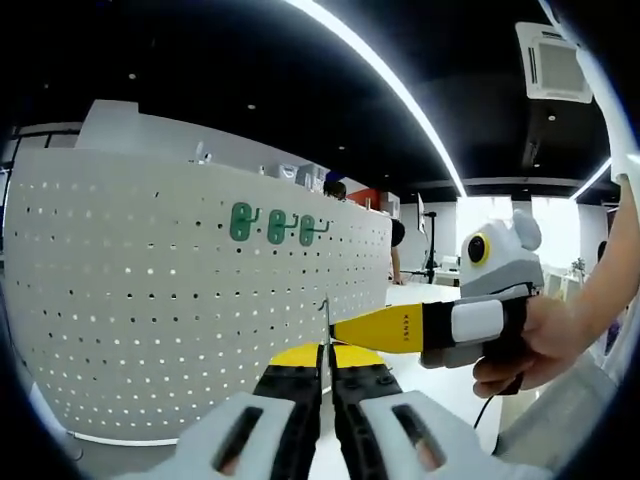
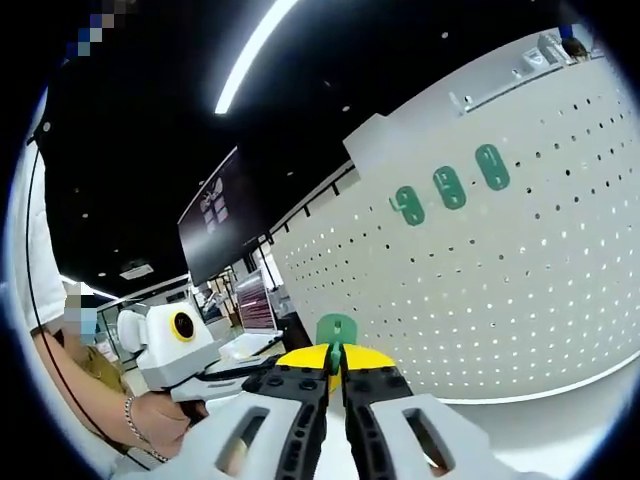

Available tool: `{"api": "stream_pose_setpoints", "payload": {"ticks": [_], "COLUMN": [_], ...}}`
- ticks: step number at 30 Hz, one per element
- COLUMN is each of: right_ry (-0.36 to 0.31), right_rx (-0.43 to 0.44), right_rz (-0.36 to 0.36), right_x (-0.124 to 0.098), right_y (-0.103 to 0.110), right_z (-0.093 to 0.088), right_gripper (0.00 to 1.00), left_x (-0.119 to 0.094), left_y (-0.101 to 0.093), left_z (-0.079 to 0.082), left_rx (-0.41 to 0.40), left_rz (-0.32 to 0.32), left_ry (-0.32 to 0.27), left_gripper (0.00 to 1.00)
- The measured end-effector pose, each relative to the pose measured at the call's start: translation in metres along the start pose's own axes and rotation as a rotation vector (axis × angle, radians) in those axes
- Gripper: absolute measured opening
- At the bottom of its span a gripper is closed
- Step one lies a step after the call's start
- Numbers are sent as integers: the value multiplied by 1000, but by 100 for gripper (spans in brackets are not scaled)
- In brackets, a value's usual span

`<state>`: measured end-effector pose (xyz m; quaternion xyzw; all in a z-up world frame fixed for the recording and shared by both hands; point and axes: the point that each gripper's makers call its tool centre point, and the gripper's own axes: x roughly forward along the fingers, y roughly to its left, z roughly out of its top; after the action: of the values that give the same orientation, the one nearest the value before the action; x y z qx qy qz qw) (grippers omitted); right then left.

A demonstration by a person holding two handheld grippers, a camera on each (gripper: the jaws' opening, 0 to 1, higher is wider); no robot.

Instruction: Insert the hook assembly into the mounting plate slot until the hook locks in place.

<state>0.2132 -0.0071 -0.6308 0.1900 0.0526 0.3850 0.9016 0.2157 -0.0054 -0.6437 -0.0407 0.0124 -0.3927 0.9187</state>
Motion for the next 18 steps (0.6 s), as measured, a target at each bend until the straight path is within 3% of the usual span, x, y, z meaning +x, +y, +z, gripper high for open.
{"api": "stream_pose_setpoints", "payload": {"ticks": [18], "right_ry": [22], "right_rx": [-13], "right_rz": [0], "right_x": [1], "right_y": [2], "right_z": [0], "right_gripper": [0], "left_x": [0], "left_y": [1], "left_z": [0], "left_rx": [2], "left_rz": [-10], "left_ry": [2], "left_gripper": [4]}}
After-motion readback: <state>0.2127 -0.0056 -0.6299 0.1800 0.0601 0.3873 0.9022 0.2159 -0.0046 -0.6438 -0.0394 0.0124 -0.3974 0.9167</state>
